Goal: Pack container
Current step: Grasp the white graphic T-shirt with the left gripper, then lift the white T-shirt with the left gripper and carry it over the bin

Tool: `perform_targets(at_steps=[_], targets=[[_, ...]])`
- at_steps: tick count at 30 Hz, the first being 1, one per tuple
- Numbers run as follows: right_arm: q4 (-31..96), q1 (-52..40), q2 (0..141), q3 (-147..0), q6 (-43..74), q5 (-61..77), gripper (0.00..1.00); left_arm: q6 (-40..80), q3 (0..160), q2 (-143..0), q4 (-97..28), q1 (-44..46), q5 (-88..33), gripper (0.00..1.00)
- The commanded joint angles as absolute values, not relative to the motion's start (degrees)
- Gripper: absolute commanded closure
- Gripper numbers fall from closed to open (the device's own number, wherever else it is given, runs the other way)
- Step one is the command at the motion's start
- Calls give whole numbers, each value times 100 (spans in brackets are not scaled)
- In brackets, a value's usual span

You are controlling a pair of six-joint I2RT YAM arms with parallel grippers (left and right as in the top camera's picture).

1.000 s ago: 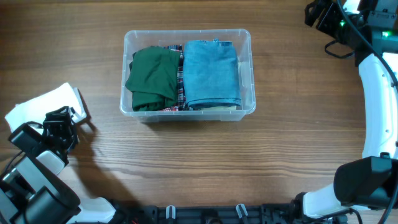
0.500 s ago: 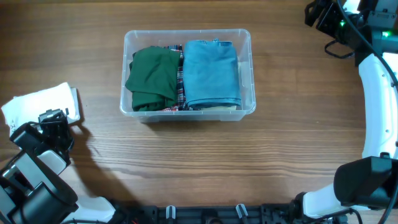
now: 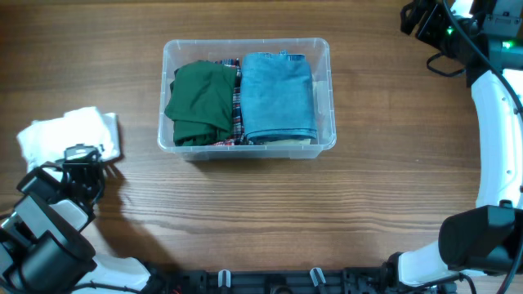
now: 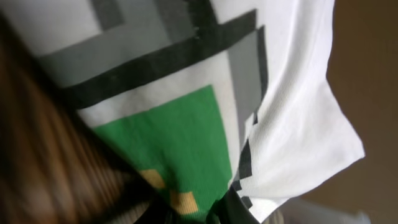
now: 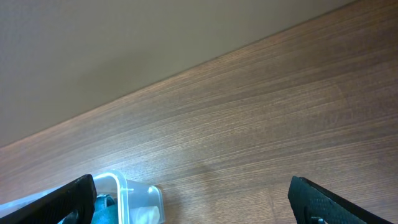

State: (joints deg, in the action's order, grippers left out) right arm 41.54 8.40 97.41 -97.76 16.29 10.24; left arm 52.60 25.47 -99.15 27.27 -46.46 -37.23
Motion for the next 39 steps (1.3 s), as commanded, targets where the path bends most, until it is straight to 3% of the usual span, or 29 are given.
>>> perform_targets(at_steps=[1, 5, 10, 17, 39], targets=[[4139, 832, 9804, -9738, 1667, 982, 0, 4925, 2351, -10103, 2545, -4591, -4934, 85], [4139, 832, 9804, -9738, 1667, 982, 0, 4860, 2351, -10103, 2432, -4591, -5057, 85], [4139, 832, 9804, -9738, 1667, 982, 0, 4488, 2353, -10103, 2290, -4613, -4768, 96], [4139, 832, 9804, -9738, 1669, 982, 0, 4372, 2425, -10033, 2508, -4613, -4300, 96], [4141, 832, 9804, -9738, 1669, 982, 0, 4893, 2862, -7308, 2145, -4606, -6003, 96]])
